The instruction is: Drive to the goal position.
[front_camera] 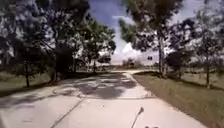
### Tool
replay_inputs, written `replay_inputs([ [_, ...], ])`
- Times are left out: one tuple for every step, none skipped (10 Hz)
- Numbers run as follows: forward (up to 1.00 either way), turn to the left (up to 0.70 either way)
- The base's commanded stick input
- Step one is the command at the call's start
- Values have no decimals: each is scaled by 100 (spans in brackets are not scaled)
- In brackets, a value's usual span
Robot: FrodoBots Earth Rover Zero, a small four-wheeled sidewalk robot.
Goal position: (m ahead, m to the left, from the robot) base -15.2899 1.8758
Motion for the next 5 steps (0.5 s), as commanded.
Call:
replay_inputs([
  [0, 100],
  [0, 100],
  [0, 100],
  [0, 100],
  [0, 100],
])
